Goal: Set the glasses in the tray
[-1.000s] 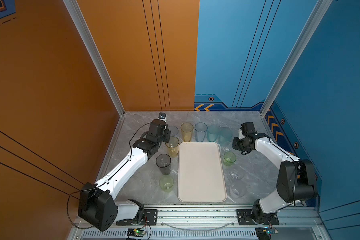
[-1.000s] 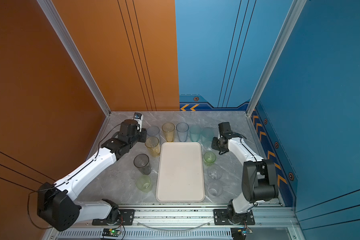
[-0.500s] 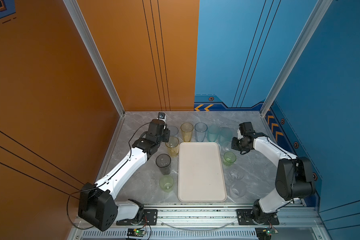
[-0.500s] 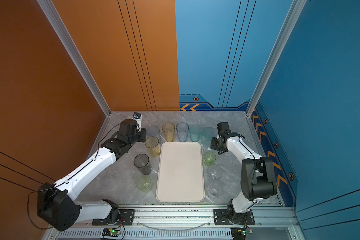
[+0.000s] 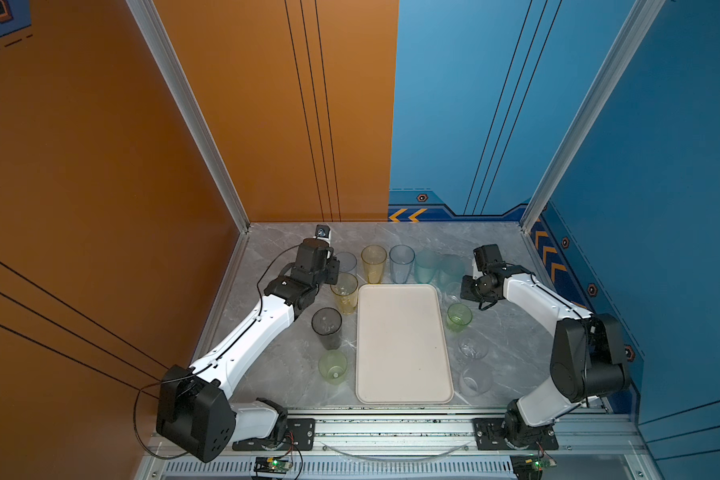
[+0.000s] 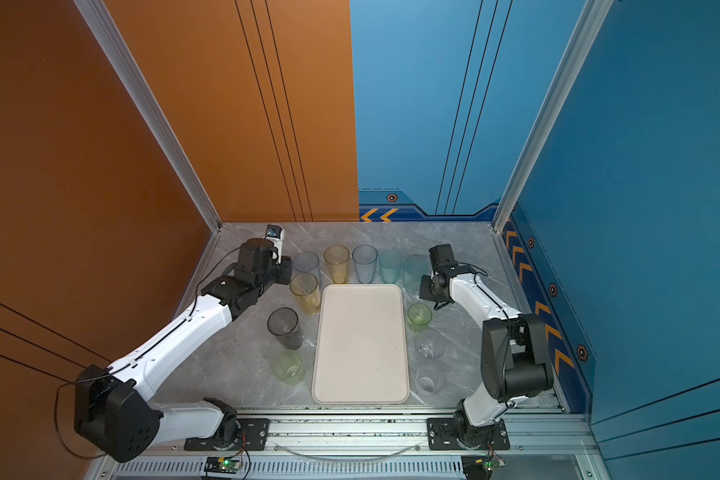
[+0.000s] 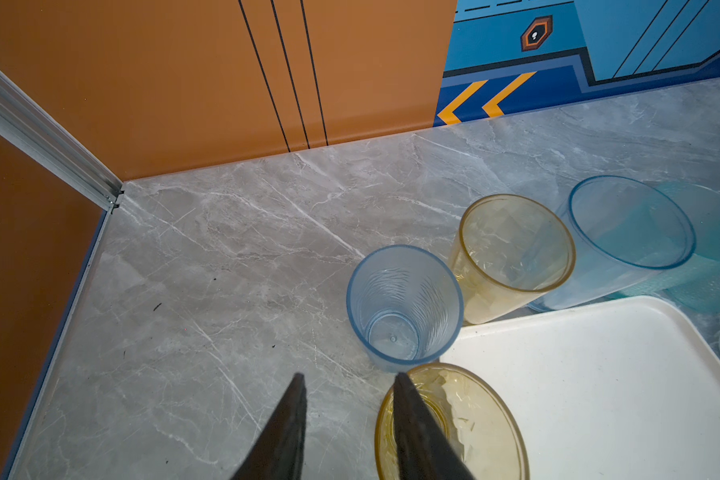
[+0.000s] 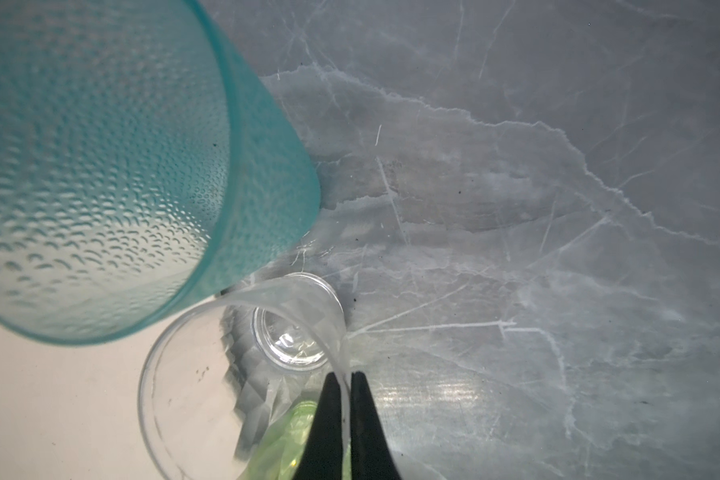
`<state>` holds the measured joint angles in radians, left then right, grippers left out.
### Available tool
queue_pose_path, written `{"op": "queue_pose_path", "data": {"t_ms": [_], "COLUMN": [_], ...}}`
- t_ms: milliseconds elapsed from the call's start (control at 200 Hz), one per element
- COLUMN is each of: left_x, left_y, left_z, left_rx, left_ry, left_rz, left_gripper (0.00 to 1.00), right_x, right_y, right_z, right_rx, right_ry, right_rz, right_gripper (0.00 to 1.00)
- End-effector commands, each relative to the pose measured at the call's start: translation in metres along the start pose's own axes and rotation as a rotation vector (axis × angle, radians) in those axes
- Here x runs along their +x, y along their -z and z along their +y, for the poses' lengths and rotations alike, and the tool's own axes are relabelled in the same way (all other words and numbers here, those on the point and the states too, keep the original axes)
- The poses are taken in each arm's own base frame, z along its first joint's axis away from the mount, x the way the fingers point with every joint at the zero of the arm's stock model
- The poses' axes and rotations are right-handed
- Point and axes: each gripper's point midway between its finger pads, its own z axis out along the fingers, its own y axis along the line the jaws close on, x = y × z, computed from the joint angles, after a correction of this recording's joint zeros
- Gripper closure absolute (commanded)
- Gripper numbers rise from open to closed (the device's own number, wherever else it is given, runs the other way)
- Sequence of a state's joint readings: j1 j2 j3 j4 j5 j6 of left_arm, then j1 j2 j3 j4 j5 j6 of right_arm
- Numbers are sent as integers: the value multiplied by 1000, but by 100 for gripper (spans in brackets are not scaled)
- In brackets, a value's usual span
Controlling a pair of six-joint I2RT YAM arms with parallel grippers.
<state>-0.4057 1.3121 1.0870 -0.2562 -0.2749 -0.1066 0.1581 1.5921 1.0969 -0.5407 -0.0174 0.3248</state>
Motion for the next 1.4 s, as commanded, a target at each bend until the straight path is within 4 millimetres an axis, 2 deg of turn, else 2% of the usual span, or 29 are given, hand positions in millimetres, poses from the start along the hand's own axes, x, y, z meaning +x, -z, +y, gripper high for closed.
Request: {"op": "queue_pose_path", "data": {"t_ms": [0, 170, 341, 446, 571, 656, 746, 806, 816, 836, 931, 996, 1017, 1222, 1397], "left_x": [5, 8, 11, 12, 13, 12, 11, 9, 19, 21, 22, 22, 23, 27, 30], "left_y": [1, 0, -1, -2, -2, -2, 2, 5, 3, 2, 6, 7, 8, 10, 12], "left_z": [0, 1, 1, 0, -3, -4, -3, -1, -1, 0, 4, 6, 6, 13, 18], "left_rx": [15, 15, 15, 24, 38, 46, 46, 42, 38, 35, 29, 27, 27, 27, 27], "left_ry": [17, 21, 23, 32, 44, 48, 48, 47, 41, 39, 39, 40, 42, 53, 64], "left_rz": [13, 16, 18, 15, 14, 13, 7, 2, 21, 26, 23, 24, 24, 27, 28], "left_gripper": [64, 64, 64, 64, 64, 64, 64, 64, 64, 64, 63, 63, 63, 63, 63], "right_x": [-13, -19, -16, -16, -13, -6, 4, 11, 12, 14, 23, 22, 32, 33, 26], "right_y": [28, 63, 101, 125, 133, 125, 107, 95, 93, 90, 76, 65, 64, 37, 19], "right_z": [0, 3, 15, 41, 86, 120, 153, 172, 175, 182, 210, 220, 231, 255, 263], "right_rx": [22, 2, -27, -83, -146, -181, -192, -195, -194, -196, -204, -189, -196, -176, -150], "right_ry": [34, 36, 77, 138, 241, 323, 408, 457, 465, 479, 545, 568, 600, 643, 656], "right_rz": [-84, -163, -198, -235, -229, -194, -145, -115, -108, -102, -70, -56, -46, -15, -1], "right_gripper": [100, 100, 100, 100, 100, 100, 100, 100, 100, 100, 100, 100, 100, 100, 100]}}
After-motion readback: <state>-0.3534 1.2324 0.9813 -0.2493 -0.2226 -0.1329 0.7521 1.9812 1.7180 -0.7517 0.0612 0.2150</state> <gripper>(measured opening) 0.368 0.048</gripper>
